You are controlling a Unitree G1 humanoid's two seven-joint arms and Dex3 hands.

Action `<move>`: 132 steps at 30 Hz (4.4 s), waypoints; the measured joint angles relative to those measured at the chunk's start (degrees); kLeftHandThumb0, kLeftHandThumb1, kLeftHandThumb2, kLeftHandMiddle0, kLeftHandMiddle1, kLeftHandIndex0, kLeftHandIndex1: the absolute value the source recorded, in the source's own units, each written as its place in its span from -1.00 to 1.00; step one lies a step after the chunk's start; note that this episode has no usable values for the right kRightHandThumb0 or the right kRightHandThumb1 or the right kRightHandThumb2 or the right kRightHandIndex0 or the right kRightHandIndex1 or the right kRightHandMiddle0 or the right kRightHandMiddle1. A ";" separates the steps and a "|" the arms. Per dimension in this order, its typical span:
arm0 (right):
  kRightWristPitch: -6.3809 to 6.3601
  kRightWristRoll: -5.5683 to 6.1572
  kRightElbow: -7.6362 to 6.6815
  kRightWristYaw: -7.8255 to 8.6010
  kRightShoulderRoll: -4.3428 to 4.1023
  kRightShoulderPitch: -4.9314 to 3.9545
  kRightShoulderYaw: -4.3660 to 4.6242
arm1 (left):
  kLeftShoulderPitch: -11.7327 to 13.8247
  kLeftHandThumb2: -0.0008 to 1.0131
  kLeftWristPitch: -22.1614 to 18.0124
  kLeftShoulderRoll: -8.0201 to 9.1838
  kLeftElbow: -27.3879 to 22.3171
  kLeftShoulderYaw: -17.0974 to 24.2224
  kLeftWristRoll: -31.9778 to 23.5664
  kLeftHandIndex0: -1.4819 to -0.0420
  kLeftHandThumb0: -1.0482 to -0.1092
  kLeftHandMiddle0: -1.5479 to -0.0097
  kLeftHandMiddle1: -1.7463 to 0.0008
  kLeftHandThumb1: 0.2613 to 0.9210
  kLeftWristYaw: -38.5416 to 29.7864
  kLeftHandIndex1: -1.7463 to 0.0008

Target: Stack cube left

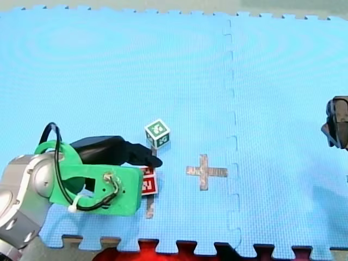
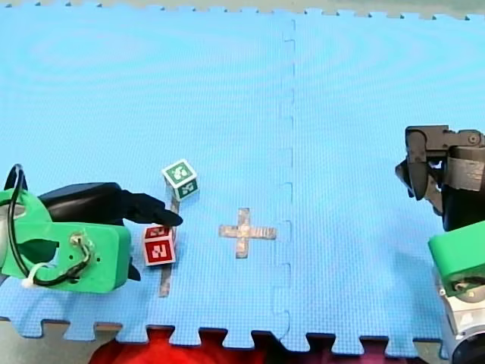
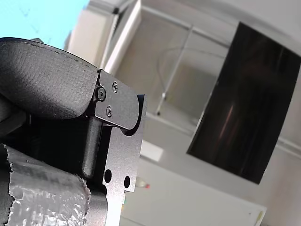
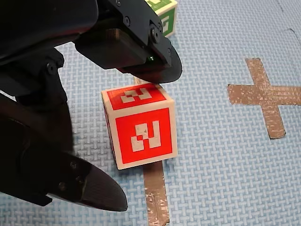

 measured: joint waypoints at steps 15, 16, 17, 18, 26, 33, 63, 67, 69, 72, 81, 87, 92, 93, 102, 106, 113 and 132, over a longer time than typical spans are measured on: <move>0.07 -0.70 -0.51 -0.87 -0.01 0.17 0.31 | 0.69 -1.00 2.34 -0.81 -1.46 0.26 -0.46 0.48 0.27 0.12 0.16 0.31 1.27 1.00; 0.08 -0.70 -0.56 -0.87 -0.02 0.21 0.31 | 0.78 -1.00 2.33 -0.89 -1.46 0.33 -0.54 0.48 0.30 0.15 0.06 0.32 1.46 1.00; 0.08 -0.70 -0.59 -0.87 -0.05 0.23 0.31 | 0.82 -1.00 2.28 -0.91 -1.45 0.38 -0.58 0.47 0.32 0.16 0.02 0.32 1.60 1.00; 0.08 -0.70 -0.61 -0.87 -0.07 0.24 0.31 | 0.86 -1.00 2.16 -0.93 -1.45 0.42 -0.60 0.47 0.34 0.17 -0.03 0.33 1.81 1.00; 0.17 -0.71 -0.92 -1.03 -0.14 0.28 0.33 | 0.90 -1.00 -1.38 -0.98 0.23 0.16 0.85 0.12 0.53 0.36 -0.85 0.40 5.79 0.96; 0.16 -0.66 -1.53 -1.05 -0.16 0.40 0.35 | 0.90 -1.00 -1.31 -1.22 0.92 0.10 1.38 0.02 0.64 0.26 -0.73 0.42 6.81 0.98; 1.41 -0.36 -11.28 0.29 -0.66 3.46 -0.23 | 2.39 -1.00 8.44 -4.97 -2.97 -4.65 14.91 -0.07 0.57 -0.26 0.82 0.45 11.83 1.00; 1.77 -1.26 -12.58 -0.55 -0.70 3.94 -0.24 | 2.18 -1.00 8.32 -5.36 -2.07 -4.43 13.47 -0.05 0.57 -0.28 0.87 0.44 11.53 1.00; 1.83 -1.54 -12.85 -0.74 -0.73 4.14 -0.23 | 2.43 -1.00 7.68 -5.41 -1.84 -4.25 13.01 -0.05 0.55 -0.30 0.88 0.43 12.15 1.00; 1.91 -1.78 -13.36 -0.98 -0.74 4.33 -0.21 | 2.99 -1.00 4.87 -5.07 -1.23 -4.04 12.32 -0.06 0.54 -0.30 0.90 0.43 14.19 1.00; 2.11 -1.70 -13.62 -1.13 -0.94 4.28 -0.21 | 3.60 -1.00 1.07 -6.36 1.64 -3.62 12.53 -0.76 0.34 -0.14 -0.61 0.59 22.36 0.70; 2.01 -1.99 -13.33 -1.64 -1.12 4.18 -0.23 | 3.73 -1.00 -0.51 -6.75 2.98 -3.60 12.27 -0.71 0.33 -0.04 -1.00 0.59 24.02 0.73; 1.90 -2.29 -12.92 -1.90 -1.18 3.99 -0.18 | 3.82 -1.00 -1.42 -6.51 3.00 -3.34 11.76 -0.71 0.34 -0.05 -1.00 0.59 23.75 0.75; 1.88 -2.33 -12.84 -1.95 -1.19 3.97 -0.17 | 3.84 -1.00 -1.62 -6.45 3.01 -3.29 11.58 -0.71 0.35 -0.05 -1.00 0.59 23.66 0.75; 1.85 -2.79 -12.49 -2.34 -1.20 3.47 0.01 | 3.81 -1.00 -5.19 -6.17 4.63 -2.66 10.04 -0.74 0.41 -0.10 -1.00 0.58 24.39 0.78; 1.77 -2.88 -12.14 -2.42 -1.21 3.20 0.05 | 3.62 -1.00 -6.58 -6.17 5.73 -2.46 9.82 -0.76 0.41 -0.11 -1.00 0.59 25.15 0.77; 1.15 -2.75 -11.10 -2.28 -1.22 2.75 0.20 | 2.95 -0.99 -9.21 -6.40 7.61 -1.77 9.23 -0.81 0.41 -0.12 -1.00 0.60 26.98 0.71; 0.59 0.42 -9.42 0.63 -0.32 2.74 0.59 | -1.65 -1.00 -8.95 -8.62 7.90 -0.36 10.27 -0.73 0.43 -0.11 -1.00 0.57 31.50 0.64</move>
